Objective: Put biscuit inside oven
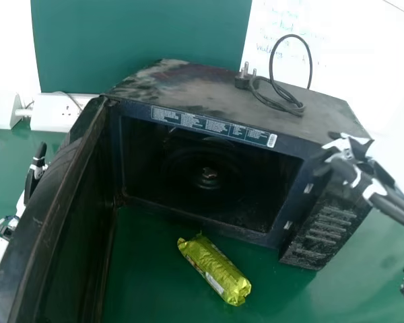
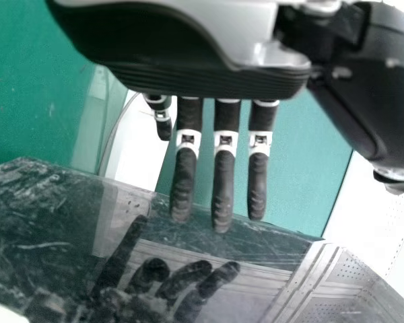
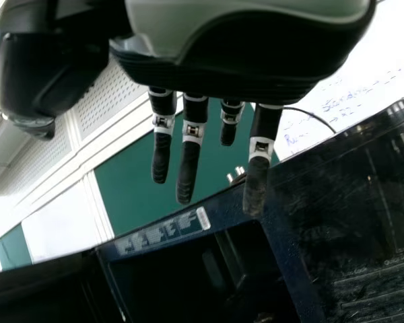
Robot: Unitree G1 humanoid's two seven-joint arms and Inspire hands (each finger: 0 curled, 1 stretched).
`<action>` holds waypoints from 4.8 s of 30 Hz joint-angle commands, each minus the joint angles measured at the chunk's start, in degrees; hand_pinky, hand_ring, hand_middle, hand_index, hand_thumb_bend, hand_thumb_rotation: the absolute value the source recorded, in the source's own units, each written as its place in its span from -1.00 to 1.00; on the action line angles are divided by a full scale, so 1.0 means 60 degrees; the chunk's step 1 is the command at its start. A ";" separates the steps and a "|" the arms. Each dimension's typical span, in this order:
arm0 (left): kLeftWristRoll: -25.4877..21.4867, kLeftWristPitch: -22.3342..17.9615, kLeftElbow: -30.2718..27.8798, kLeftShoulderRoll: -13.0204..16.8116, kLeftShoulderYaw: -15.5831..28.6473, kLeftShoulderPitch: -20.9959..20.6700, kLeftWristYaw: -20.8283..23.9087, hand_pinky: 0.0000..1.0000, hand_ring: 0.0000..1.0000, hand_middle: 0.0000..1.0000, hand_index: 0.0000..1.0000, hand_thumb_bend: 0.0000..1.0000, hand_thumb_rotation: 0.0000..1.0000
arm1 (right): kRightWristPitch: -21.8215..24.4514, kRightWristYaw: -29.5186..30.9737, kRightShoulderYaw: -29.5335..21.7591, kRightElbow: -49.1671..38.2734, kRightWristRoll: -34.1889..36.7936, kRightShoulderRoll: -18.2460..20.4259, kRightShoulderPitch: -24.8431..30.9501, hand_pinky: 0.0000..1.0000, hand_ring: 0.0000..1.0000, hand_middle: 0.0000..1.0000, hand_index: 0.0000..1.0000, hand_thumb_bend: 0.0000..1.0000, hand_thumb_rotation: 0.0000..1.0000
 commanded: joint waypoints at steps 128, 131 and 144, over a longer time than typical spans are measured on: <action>0.0065 0.0455 -0.0944 -0.0237 -0.0041 0.0284 0.0319 -0.53 -0.38 -0.18 -0.02 0.04 -0.83 | 0.4493 0.3980 1.2572 -0.0152 -1.5378 0.3740 -0.2859 0.62 0.87 0.90 0.85 1.00 -0.35; 0.0071 0.0449 -0.0935 -0.0232 -0.0049 0.0272 0.0307 -0.53 -0.39 -0.19 -0.02 0.04 -0.83 | 0.3945 0.3996 1.2368 -0.0002 -1.5798 0.4173 -0.2642 0.53 0.83 0.87 0.84 1.00 -0.35; 0.0089 0.0474 -0.1001 -0.0256 -0.0062 0.0276 0.0386 -0.53 -0.39 -0.20 -0.02 0.04 -0.83 | 0.1859 0.5037 1.1583 0.0025 -1.7440 0.5747 -0.1878 0.48 0.76 0.88 0.83 1.00 -0.41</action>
